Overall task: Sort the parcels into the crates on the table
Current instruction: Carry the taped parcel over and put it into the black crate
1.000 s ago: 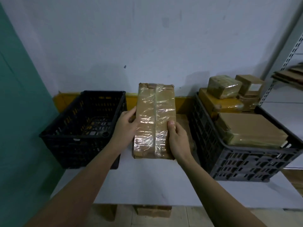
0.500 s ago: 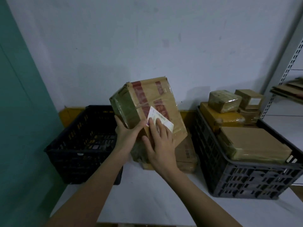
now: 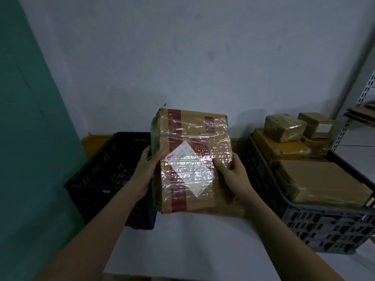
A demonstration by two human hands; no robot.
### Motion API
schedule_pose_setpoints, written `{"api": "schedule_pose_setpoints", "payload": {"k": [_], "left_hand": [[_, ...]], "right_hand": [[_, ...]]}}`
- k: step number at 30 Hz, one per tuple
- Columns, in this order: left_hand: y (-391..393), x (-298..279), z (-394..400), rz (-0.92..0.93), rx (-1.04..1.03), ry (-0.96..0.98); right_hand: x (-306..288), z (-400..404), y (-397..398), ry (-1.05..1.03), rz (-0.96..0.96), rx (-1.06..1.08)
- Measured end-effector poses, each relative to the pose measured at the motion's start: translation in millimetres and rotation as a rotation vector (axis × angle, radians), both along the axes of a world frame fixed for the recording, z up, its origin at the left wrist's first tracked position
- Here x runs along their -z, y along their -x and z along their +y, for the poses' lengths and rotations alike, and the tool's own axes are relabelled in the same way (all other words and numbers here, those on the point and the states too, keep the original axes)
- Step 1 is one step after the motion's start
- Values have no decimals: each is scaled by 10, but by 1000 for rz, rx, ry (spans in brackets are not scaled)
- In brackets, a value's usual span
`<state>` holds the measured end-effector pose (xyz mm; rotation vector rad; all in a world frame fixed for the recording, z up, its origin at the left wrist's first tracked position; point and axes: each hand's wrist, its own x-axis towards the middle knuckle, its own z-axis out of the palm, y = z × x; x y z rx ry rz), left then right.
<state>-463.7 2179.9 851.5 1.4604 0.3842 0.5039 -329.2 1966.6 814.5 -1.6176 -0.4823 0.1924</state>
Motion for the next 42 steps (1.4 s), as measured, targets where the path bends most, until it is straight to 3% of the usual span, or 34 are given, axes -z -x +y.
{"api": "schedule_pose_setpoints", "payload": {"k": [5, 10, 14, 21, 33, 42], "left_hand": [[-74, -3, -115, 25, 11, -69], [-21, 52, -318, 166, 247, -253], [-71, 108, -378, 117, 95, -119], [-133, 81, -412, -5, -121, 90], [-189, 6, -397, 56, -193, -49], [-135, 14, 589, 112, -261, -294]], "right_hand": [[-12, -58, -32, -79, 73, 90], [29, -91, -131, -89, 193, 233], [90, -129, -117, -46, 266, 174], [68, -171, -81, -31, 92, -150], [79, -13, -278, -127, 62, -209], [-104, 725, -549, -133, 129, -183]]}}
